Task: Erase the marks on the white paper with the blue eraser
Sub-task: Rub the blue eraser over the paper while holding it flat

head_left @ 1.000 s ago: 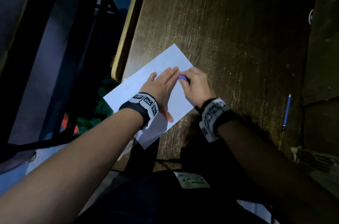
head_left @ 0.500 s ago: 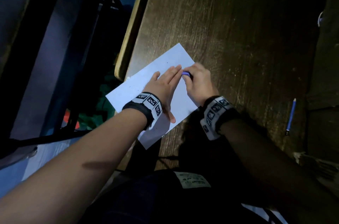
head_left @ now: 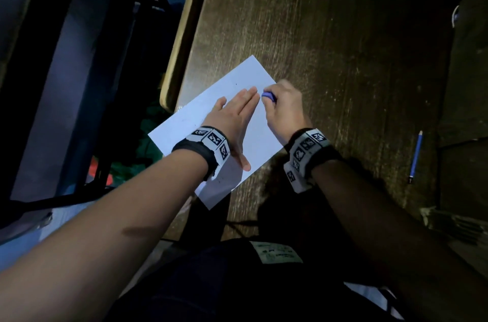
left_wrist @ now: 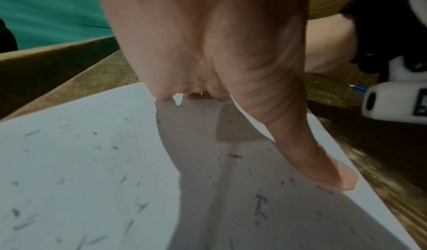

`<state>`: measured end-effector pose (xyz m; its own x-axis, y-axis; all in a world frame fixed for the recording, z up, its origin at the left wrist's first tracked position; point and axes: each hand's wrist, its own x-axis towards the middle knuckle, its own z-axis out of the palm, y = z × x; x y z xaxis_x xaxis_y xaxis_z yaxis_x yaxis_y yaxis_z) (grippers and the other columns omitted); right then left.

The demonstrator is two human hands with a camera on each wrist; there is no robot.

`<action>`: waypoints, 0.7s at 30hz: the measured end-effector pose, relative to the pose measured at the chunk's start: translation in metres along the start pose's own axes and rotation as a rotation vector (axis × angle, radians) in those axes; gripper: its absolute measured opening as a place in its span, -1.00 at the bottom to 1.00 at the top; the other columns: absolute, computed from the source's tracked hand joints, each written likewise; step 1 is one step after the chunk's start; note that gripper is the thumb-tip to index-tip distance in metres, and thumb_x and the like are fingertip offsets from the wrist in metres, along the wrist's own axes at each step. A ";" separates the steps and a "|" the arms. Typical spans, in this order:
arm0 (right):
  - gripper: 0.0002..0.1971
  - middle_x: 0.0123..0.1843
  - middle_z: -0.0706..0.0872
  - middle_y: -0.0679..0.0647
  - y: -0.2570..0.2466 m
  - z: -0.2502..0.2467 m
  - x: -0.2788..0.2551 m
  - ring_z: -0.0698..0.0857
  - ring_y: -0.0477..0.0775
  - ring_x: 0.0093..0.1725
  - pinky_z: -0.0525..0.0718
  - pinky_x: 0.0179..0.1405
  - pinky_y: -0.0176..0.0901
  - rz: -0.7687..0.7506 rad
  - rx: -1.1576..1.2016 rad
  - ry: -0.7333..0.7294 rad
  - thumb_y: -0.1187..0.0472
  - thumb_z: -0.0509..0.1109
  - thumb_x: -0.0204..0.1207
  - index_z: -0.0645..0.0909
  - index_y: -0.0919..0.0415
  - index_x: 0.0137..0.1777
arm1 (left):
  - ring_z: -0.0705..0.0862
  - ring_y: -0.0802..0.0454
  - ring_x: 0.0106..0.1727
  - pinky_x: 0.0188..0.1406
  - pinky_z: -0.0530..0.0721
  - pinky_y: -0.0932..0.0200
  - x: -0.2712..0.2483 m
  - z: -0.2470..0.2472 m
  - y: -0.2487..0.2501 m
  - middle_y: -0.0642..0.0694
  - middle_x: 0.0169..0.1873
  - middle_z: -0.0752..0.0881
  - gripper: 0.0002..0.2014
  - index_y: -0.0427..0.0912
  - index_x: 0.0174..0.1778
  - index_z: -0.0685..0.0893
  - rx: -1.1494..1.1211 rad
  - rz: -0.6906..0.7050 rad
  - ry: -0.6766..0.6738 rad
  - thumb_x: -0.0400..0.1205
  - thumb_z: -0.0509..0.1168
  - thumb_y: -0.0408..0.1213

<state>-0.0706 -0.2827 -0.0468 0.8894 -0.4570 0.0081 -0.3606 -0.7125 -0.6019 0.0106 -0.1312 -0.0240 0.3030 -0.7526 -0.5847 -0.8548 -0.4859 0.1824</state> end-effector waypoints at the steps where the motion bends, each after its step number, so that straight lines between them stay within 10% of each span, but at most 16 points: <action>1: -0.90 -0.04 0.65 0.13 -0.001 0.001 -0.003 0.65 0.07 -0.12 0.62 -0.06 -0.17 0.010 0.005 0.008 0.33 0.38 0.56 0.73 0.28 -0.01 | -0.31 0.01 0.78 0.76 -0.09 -0.23 0.000 0.000 -0.001 -0.02 0.76 -0.39 0.73 -0.16 0.75 -0.43 -0.008 0.001 0.004 -0.02 0.61 0.51; 8: -0.96 -0.06 0.72 0.14 -0.001 -0.007 -0.117 0.71 0.12 -0.04 0.72 0.02 0.00 -0.067 0.043 -0.200 0.34 0.48 0.52 0.71 0.28 -0.06 | -0.32 0.03 0.78 0.76 -0.15 -0.20 -0.002 -0.001 -0.002 0.01 0.76 -0.40 0.72 -0.15 0.76 -0.41 -0.035 -0.001 0.014 0.00 0.64 0.47; 15: -0.87 -0.10 0.76 0.09 0.001 -0.020 -0.053 0.65 -0.05 -0.18 0.48 -0.08 -0.54 0.064 0.085 -0.035 0.32 0.54 0.43 0.79 0.27 -0.02 | -0.22 -0.03 0.80 0.74 0.04 -0.15 -0.021 -0.002 -0.008 -0.03 0.78 -0.31 0.65 -0.18 0.78 -0.32 0.096 0.076 -0.012 0.07 0.68 0.37; 21: -0.88 -0.06 0.69 0.08 -0.007 -0.012 -0.022 0.67 0.02 -0.09 0.59 -0.03 -0.28 0.040 0.086 -0.064 0.26 0.48 0.52 0.77 0.22 0.02 | -0.05 -0.10 0.80 0.69 0.20 -0.17 -0.019 -0.007 -0.019 -0.07 0.79 -0.06 0.40 -0.14 0.80 0.00 -0.048 0.117 0.076 0.20 0.58 0.45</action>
<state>-0.0911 -0.2739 -0.0332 0.8918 -0.4475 -0.0669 -0.3735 -0.6444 -0.6673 0.0243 -0.1110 -0.0113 0.2345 -0.8359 -0.4962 -0.8658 -0.4117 0.2843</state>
